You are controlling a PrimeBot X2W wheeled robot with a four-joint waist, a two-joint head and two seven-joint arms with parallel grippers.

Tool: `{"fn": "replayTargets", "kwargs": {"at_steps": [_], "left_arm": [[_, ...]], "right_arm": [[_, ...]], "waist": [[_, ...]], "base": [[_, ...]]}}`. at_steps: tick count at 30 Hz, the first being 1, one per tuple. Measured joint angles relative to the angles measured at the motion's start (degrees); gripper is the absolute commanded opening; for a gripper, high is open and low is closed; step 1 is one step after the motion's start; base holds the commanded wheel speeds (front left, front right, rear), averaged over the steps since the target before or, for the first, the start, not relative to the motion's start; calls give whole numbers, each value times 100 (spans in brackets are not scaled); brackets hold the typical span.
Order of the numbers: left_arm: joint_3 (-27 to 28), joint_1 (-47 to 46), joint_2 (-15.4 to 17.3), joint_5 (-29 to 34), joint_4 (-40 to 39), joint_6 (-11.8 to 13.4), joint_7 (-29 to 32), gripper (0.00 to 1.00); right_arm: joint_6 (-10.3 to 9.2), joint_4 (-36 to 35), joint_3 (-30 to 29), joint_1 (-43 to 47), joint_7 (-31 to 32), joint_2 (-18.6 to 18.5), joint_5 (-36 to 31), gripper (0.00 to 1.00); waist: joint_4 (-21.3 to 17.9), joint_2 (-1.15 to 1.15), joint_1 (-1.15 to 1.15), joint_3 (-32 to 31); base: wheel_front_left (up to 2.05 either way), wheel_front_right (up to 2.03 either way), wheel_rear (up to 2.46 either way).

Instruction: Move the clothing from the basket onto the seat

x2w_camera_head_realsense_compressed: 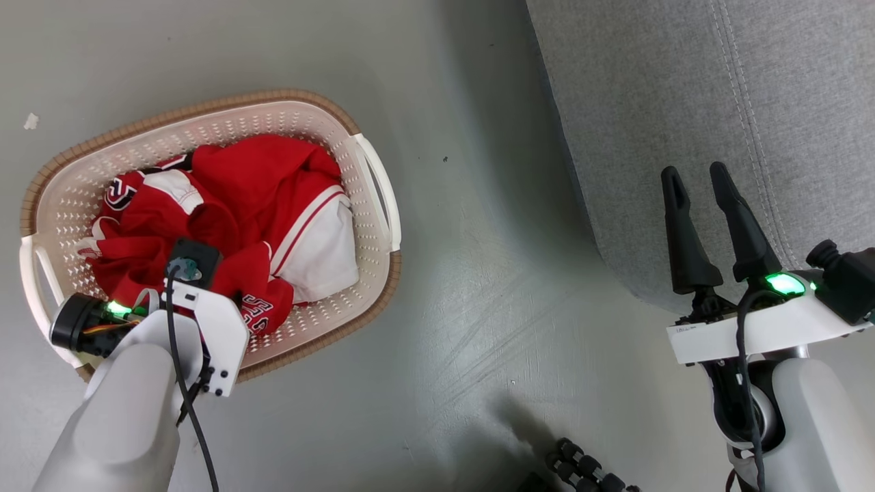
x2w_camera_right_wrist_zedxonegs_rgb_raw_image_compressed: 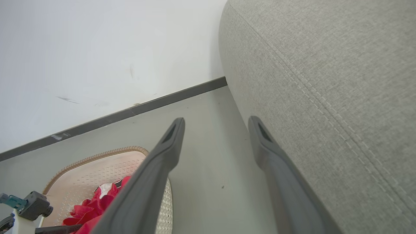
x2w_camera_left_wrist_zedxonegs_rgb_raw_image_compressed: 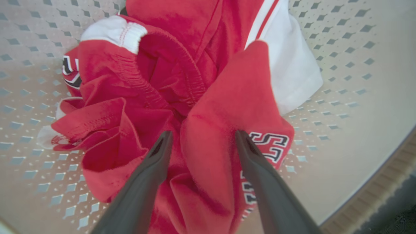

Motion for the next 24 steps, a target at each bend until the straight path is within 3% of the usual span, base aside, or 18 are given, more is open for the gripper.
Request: {"fn": "replayTargets", "kwargs": {"at_steps": [2,3,4,6,24], "left_arm": [[11,-55,7,-2,19,-1,20,46],[10,-86,7,-2,15,-1,23,31],[8,-113,7,-2,12,-2,23,5],[-9,-176,-1,-2,13,-9,20,0],[167,-189,-213,-360,-148,-16,-698,0]], "right_arm": [[0,1,-4,-14,0,0,15,100],[0,2,-11,-24,0,1,38,100],[0,2,-23,-34,0,1,58,100],[0,9,-57,-71,0,1,94,100],[0,146,-122,-536,-1,1,64,100]], "waist": [[-15,0,0,51],[-20,0,0,74],[-24,0,0,97],[-25,0,0,136],[130,0,0,-125]], "base": [[0,0,0],[0,0,0],[0,0,0],[0,0,0],[0,0,0]]}}
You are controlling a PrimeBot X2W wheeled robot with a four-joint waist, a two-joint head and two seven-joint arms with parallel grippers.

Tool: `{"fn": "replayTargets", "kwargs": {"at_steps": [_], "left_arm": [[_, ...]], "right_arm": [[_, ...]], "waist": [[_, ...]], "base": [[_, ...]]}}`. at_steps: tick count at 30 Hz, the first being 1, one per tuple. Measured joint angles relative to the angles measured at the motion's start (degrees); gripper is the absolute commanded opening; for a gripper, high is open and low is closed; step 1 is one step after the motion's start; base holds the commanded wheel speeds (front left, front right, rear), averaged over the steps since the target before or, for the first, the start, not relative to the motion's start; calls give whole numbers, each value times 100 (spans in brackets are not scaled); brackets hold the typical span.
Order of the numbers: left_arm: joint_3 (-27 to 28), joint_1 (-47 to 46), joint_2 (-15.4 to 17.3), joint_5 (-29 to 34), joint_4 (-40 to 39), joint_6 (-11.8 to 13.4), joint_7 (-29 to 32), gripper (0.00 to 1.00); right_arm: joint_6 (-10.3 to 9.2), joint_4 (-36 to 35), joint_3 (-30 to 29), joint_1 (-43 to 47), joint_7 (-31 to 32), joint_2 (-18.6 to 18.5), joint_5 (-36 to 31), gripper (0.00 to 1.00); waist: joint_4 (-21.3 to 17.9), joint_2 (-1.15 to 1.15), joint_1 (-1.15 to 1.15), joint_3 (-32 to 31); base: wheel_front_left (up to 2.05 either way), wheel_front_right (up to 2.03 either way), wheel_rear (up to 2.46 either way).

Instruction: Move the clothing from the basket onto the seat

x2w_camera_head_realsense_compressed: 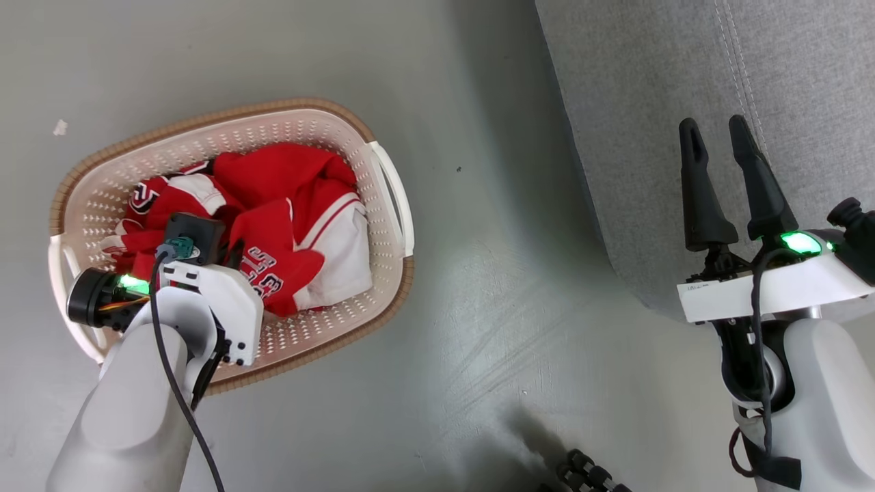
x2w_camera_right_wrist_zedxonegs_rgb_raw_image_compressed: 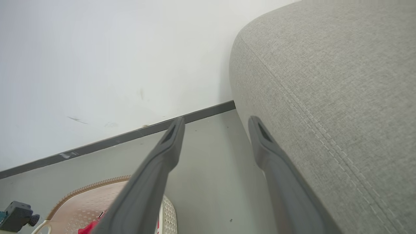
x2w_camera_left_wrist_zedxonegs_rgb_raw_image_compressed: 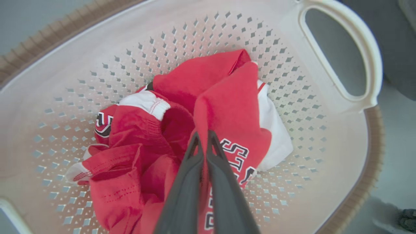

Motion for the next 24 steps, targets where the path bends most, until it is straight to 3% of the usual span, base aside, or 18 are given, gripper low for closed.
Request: {"fn": "replayTargets", "kwargs": {"at_steps": [12,24], "left_arm": [[118,447,-105,-237,-389,-18,-953,0],[3,761,-336,-366,-915,-96,-1603,0]], "right_arm": [[0,196,108,-122,-42,-5,-443,100],[0,286,708,-263,-42,-40,-981,100]], "waist": [[271,0,0,-446],[635,0,0,-1036]], "base": [[0,0,0],[0,0,0]]}}
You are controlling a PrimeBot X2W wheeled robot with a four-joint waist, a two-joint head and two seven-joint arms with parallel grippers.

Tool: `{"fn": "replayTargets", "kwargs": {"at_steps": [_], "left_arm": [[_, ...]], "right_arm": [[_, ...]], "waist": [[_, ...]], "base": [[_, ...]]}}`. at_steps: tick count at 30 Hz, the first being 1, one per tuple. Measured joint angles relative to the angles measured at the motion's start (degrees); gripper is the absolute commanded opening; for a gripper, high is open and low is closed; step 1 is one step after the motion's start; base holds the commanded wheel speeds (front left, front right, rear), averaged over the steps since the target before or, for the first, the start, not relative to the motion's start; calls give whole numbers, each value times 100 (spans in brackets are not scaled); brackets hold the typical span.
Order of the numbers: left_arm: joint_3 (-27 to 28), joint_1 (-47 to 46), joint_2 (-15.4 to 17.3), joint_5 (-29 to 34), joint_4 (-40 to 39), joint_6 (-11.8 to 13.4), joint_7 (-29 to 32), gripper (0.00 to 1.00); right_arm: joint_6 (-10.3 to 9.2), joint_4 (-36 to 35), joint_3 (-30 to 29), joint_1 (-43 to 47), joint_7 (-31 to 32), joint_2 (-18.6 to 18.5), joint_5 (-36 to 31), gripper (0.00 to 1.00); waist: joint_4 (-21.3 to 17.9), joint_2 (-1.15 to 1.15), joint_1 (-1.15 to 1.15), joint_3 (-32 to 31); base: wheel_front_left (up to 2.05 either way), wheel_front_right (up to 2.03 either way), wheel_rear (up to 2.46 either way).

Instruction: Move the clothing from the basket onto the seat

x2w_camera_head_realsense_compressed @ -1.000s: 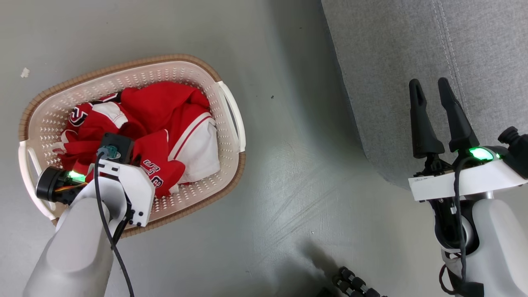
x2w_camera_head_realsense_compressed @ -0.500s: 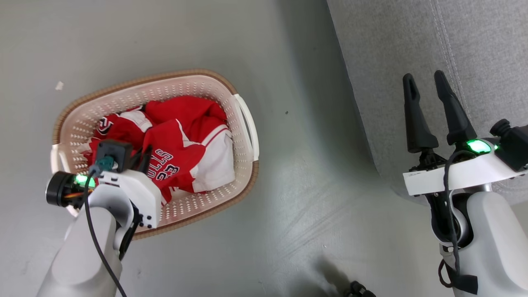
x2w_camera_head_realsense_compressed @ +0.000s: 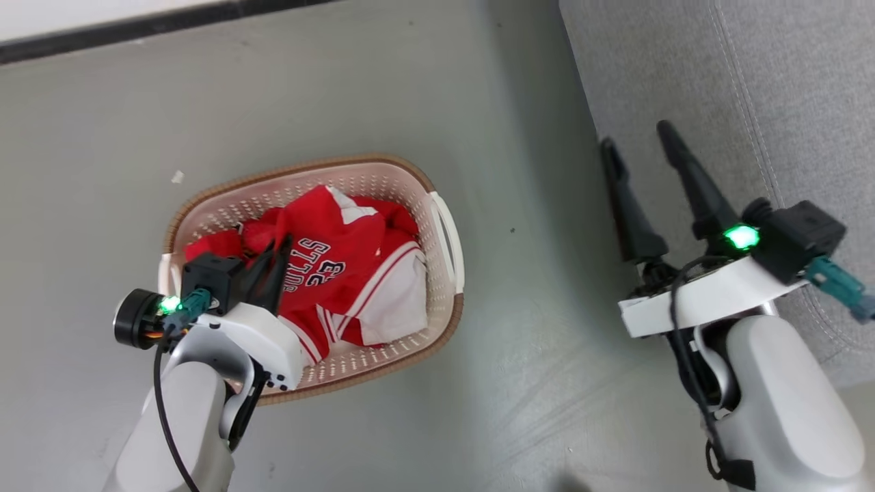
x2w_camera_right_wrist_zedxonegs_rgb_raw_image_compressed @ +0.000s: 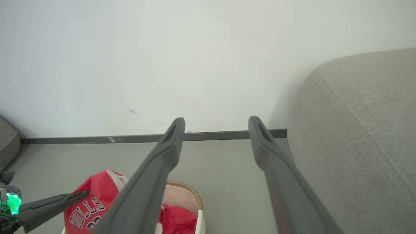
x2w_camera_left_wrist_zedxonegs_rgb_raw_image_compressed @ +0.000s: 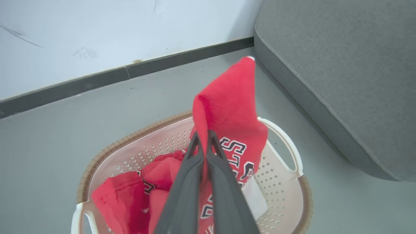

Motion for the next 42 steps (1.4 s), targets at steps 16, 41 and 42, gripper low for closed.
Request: {"fn": "replayTargets", "kwargs": {"at_steps": [16,41,42], "left_arm": [[-735,214,-148,-177,-875,-107,-232,0],[-1593,214,-213,-539,-2103,-156,341,0],[-1619,214,-213,-547,-2142,-156,378,0]], "right_arm": [[0,81,942,168,0,-196,-274,100],[0,500,2056,965,1,-264,-316,100],[0,508,2061,987,1,-258,-316,100]], "waist": [[549,0,0,-1011],[1173,0,0,-2251],[1193,0,0,-2290]], "base": [[0,0,0],[0,0,0],[0,0,0]]}}
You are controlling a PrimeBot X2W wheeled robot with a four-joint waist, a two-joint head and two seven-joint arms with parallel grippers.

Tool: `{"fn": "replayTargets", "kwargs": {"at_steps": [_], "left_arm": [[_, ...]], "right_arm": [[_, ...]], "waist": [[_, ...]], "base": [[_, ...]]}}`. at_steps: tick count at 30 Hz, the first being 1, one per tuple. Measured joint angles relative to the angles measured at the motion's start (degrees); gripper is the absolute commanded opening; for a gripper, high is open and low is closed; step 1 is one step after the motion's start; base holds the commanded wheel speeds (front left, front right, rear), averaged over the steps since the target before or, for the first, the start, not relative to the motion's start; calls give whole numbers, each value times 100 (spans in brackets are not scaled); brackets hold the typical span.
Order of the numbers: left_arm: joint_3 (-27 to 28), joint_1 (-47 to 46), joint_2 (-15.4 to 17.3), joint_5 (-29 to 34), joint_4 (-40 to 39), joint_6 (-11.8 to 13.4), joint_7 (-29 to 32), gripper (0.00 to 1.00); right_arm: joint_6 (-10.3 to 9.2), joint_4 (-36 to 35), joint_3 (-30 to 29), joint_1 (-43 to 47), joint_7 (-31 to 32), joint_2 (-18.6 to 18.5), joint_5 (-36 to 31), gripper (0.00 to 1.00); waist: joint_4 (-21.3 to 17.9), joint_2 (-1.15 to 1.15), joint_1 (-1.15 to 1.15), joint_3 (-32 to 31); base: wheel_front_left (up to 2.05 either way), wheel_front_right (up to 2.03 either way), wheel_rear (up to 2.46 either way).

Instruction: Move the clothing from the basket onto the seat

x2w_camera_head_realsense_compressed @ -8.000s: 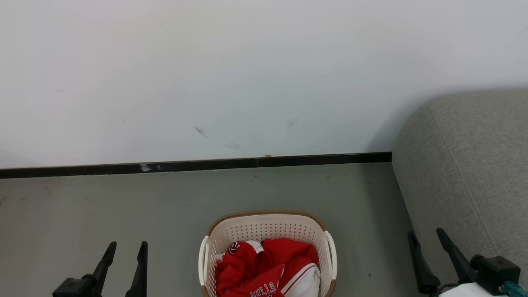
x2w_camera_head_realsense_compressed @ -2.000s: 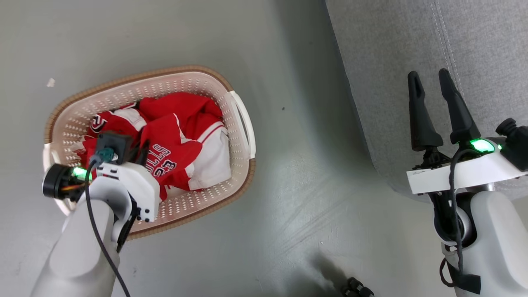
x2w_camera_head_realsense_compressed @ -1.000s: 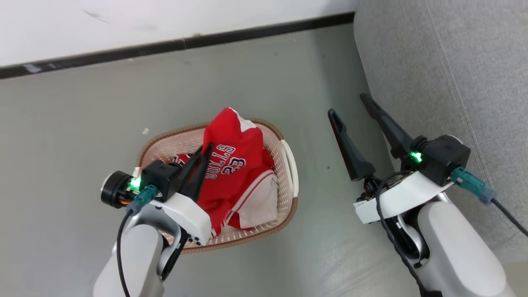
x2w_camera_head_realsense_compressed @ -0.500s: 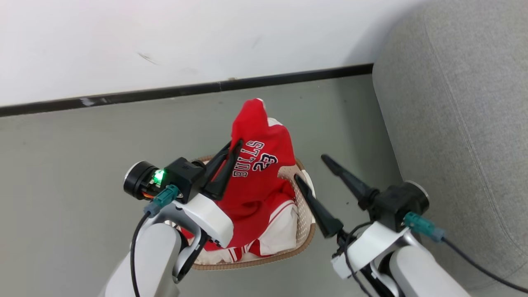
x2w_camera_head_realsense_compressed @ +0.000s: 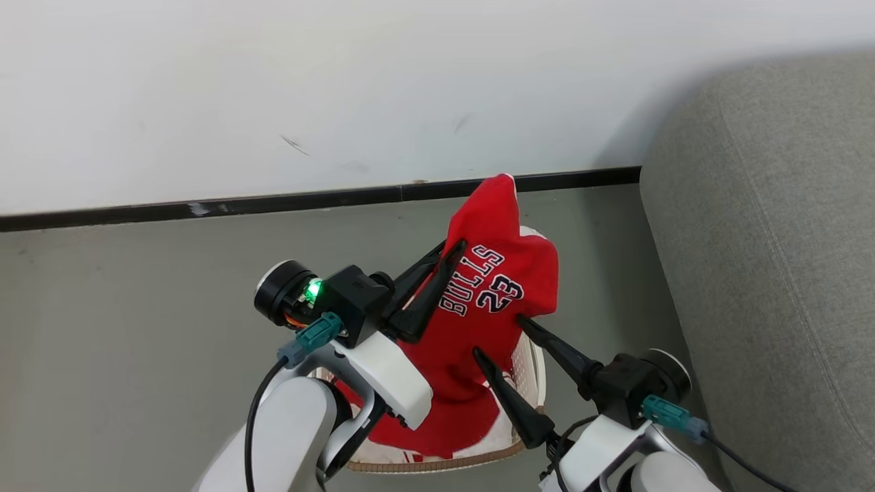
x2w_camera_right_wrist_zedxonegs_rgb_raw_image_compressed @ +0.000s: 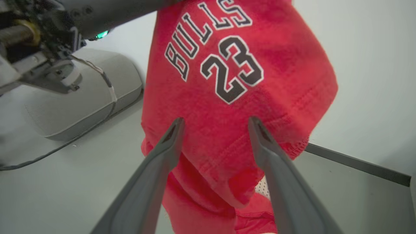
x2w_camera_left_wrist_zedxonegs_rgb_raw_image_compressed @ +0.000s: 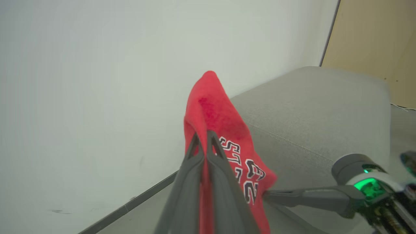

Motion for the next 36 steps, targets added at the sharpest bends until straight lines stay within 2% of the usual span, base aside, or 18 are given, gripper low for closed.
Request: {"fn": "replayTargets", "kwargs": {"at_steps": [15,30,34,36], "left_arm": [[-80,-9,1,-193,-465,16,511,0],[-374,-9,1,-460,-1049,58,957,1],[-684,-4,5,-826,-1191,51,1129,1],[-817,61,5,-1199,-1262,48,1221,1]], "right_arm": [[0,136,-108,536,0,30,22,100],[0,80,-270,553,0,-3,56,100],[0,59,-62,531,0,-23,56,100],[0,47,34,516,0,-26,57,100]], "waist": [[220,0,0,-438],[329,0,0,-618],[363,0,0,-630],[370,0,0,-638]], "base": [[0,0,0],[0,0,0],[0,0,0],[0,0,0]]}}
